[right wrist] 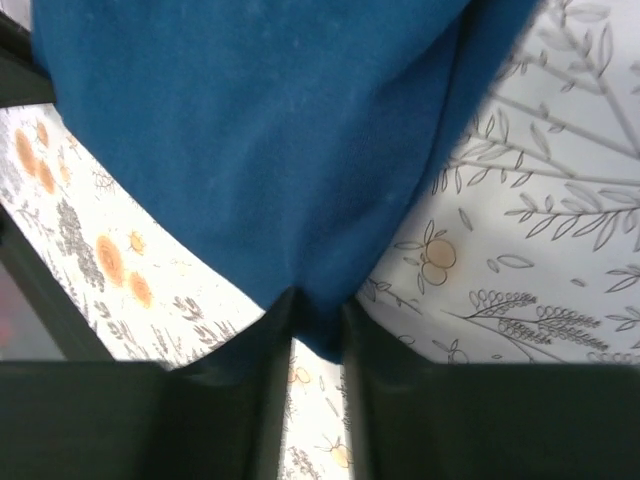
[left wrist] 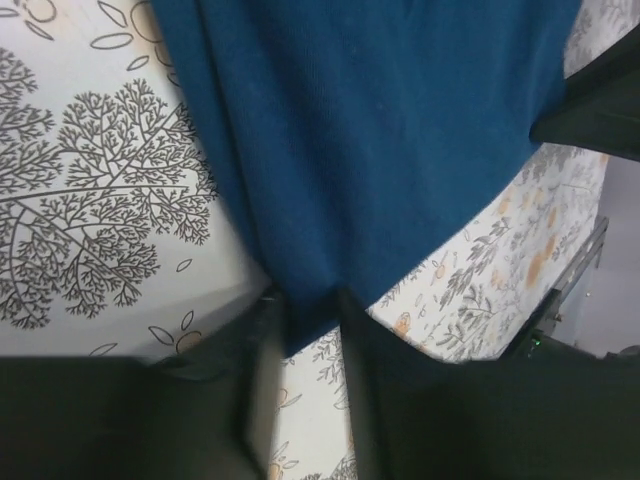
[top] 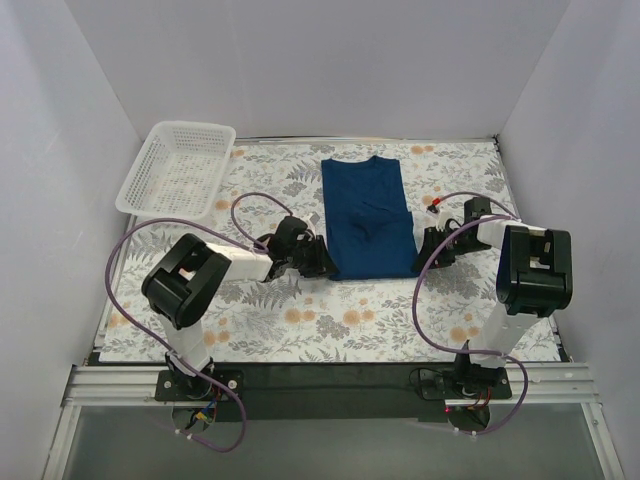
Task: Fold and stack the t-shirts
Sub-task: Fold the tshirt
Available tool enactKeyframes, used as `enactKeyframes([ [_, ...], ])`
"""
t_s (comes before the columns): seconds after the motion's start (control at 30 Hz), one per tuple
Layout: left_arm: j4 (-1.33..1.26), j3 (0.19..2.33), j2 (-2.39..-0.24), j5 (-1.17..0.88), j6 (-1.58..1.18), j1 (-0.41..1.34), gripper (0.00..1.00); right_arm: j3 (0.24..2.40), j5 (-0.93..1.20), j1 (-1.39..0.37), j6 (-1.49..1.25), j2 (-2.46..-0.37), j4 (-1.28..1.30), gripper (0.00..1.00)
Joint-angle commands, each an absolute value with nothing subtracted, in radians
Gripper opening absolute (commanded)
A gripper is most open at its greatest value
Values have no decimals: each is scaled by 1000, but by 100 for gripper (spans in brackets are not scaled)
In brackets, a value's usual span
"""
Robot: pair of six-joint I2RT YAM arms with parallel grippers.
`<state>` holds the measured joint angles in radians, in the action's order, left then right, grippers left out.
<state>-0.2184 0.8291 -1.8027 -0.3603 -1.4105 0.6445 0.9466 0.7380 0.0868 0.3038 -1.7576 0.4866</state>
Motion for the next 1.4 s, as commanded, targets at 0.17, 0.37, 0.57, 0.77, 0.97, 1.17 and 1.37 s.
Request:
enactKeyframes([
  [0.17, -173, 769, -1740, -414, -1430, 686, 0, 976, 721, 87, 458, -1732, 695, 5],
  [0.37, -153, 675, -1603, -427, -1427, 698, 7, 974, 707, 89, 512, -1632, 748, 35],
  [0.57, -58, 672, -1375, -292, -1255, 699, 45, 1023, 580, 91, 793, -1471, 781, 61],
  [0.77, -87, 634, -1186, -285, -562, 819, 86, 810, 810, 89, 1757, -1247, 931, 84],
  [0.97, -259, 491, -1199, -394, -181, 854, 98, 751, 798, 23, 1970, -1270, 894, 85],
  [1.17, -304, 511, -1346, -351, -101, 914, 96, 772, 746, -33, 1885, -1374, 848, 62],
  [1.37, -327, 569, -1479, -318, -78, 927, 88, 739, 687, -78, 1773, -1408, 727, 52],
])
